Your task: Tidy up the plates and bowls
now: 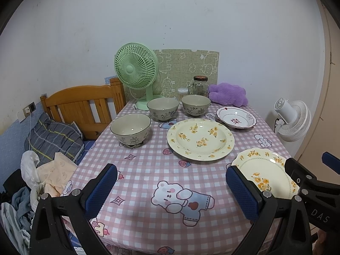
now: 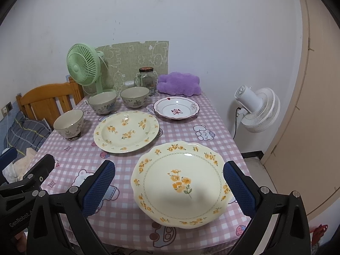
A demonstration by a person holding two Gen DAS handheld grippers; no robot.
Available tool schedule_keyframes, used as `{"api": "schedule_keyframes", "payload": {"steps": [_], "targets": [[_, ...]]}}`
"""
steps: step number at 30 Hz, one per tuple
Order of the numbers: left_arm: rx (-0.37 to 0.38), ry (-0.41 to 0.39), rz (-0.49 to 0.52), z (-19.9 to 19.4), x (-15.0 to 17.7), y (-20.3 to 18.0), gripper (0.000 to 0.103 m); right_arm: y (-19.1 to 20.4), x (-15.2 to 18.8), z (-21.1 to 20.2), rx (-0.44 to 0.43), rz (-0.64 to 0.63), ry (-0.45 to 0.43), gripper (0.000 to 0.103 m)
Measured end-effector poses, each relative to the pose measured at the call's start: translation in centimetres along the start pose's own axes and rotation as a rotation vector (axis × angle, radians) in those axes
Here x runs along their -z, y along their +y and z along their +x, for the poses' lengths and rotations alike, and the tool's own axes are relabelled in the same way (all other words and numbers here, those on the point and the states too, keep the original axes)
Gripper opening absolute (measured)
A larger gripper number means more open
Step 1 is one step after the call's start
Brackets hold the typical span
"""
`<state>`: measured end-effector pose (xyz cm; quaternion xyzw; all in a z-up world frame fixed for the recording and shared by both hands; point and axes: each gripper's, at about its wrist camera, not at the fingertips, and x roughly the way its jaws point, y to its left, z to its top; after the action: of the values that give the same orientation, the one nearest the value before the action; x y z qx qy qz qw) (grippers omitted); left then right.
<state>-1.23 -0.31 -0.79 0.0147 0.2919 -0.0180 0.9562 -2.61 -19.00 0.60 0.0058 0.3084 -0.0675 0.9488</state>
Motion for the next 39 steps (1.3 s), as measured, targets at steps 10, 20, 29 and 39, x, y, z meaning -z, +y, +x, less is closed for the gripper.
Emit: {"api": "schedule_keyframes", "payload": {"steps": [10, 20, 29, 39], "targets": [[0.017, 0.019, -0.004, 0.9, -0.3, -0.3, 0.102, 0.0, 0.0, 0.5, 0.018, -0.004, 0.013, 0.102], [0.098, 0.045, 0.032, 3.1, -2.5, 1.2, 0.101, 1.6, -1.2, 1.2, 0.08, 0.039, 0.036, 0.102], [0.158, 0.066, 0.033, 5.2, -4.3, 1.6, 0.1, 2.2, -2.9, 1.8, 0.128, 0.094, 0.028, 0.102], [0.159, 0.123, 0.07, 7.3, -4.1, -1.5, 0.098, 0.1, -3.2, 4.5, 0.103, 0.086, 0.066, 0.101]]}}
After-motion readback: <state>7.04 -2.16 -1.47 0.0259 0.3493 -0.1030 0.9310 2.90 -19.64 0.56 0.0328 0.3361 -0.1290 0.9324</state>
